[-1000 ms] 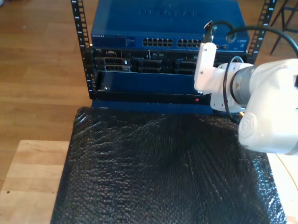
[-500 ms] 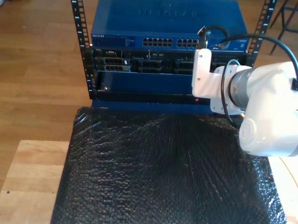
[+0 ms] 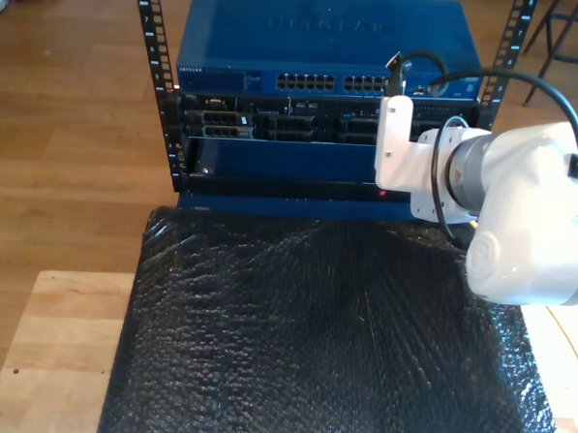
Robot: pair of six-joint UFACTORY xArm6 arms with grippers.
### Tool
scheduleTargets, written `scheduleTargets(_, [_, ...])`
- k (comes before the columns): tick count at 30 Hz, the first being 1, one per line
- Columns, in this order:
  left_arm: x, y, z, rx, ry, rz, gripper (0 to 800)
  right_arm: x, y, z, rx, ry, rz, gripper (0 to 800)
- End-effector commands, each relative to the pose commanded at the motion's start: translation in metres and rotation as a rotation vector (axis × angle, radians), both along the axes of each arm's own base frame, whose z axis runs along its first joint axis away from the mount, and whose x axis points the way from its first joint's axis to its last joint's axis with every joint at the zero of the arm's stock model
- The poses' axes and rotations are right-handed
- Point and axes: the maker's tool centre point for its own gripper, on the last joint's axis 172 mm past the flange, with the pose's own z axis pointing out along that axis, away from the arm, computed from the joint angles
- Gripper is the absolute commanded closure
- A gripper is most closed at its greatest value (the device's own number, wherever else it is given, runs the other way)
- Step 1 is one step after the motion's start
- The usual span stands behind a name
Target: Grab the cable and plug it in
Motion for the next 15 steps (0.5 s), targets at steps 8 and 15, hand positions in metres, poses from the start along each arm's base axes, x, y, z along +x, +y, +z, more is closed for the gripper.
scheduleTargets(8, [0.000,0.000,0.000,0.000,0.000,0.000,0,-0.008,-0.015,-0.020,-0.086,0.013,0.053,800])
scheduleTargets(15, [0.000,0.000,0.000,0.000,0.000,0.000,0,-0.004,-0.015,-0.011,-0.096,-0.015,0.063,800])
